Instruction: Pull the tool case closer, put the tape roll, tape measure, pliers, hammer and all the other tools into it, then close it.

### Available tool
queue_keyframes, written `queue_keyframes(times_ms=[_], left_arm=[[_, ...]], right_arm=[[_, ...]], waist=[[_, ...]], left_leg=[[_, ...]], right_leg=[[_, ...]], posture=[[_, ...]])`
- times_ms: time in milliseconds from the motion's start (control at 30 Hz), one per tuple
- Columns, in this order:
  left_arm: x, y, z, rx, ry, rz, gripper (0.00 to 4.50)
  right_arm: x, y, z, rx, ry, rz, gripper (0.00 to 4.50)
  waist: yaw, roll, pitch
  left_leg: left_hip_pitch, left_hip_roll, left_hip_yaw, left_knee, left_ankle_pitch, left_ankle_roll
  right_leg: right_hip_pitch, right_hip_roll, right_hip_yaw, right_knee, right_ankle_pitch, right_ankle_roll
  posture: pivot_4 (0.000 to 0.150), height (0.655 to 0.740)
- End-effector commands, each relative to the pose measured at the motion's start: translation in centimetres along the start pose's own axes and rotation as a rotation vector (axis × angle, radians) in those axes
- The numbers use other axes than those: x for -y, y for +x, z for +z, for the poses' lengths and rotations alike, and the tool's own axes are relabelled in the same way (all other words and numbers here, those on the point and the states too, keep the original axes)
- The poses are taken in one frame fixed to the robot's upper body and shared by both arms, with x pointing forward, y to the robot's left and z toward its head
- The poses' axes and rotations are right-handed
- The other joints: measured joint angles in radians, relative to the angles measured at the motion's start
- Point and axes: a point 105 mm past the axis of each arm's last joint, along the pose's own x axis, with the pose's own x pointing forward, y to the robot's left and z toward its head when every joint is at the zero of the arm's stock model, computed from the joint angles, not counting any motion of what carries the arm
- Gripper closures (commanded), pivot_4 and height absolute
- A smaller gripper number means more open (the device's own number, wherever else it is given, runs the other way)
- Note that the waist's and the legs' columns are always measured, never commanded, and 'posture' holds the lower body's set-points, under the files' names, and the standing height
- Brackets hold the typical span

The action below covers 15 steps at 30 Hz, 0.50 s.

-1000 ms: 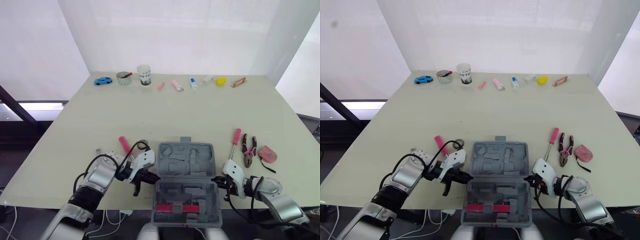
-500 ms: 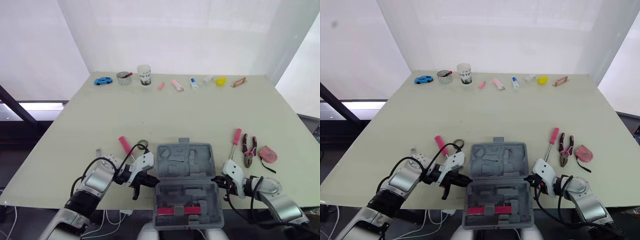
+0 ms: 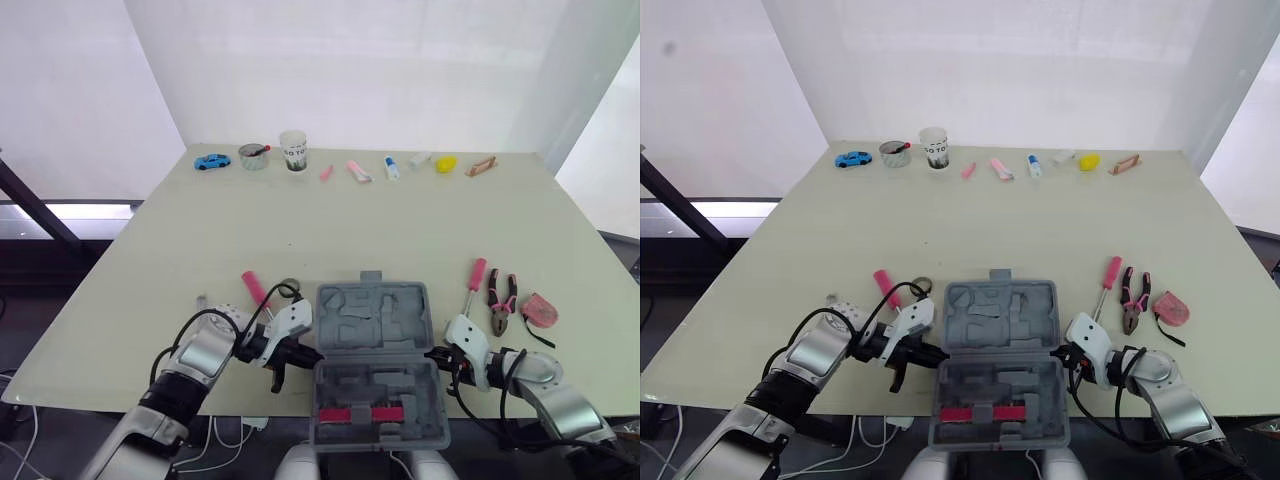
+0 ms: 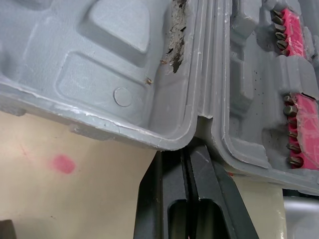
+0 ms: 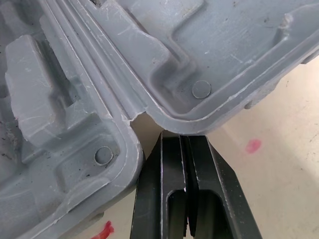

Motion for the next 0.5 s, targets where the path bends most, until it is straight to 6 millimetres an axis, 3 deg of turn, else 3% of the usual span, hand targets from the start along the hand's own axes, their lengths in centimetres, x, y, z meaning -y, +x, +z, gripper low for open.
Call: queue_keyframes(times_ms=[33,500], left_arm=[[-0.32,0.49,0.09,-0.004,0.014,0.021,4.50],[0.30,0.92,-0.30,-0.016,0.027,-0.012,4.50]], right_arm=[[-0.13,0.22,1.18,0.042,-0.030,0.006,4.46],[0.32,-0.21,0.70,0.027,-0.021,-0.016,4.46]], waist=[[0.000,0.000,0.000],[0.001,0.000,0.000]], left_leg=[[0.000,0.000,0.000,0.000,0.000,0.000],[0.000,0.000,0.000,0.000,0.000,0.000]], right_leg=[[0.000,0.000,0.000,0.000,0.000,0.000],[0.000,0.000,0.000,0.000,0.000,0.000]], posture=[[0.150,0.7400],[0.150,0.7400]])
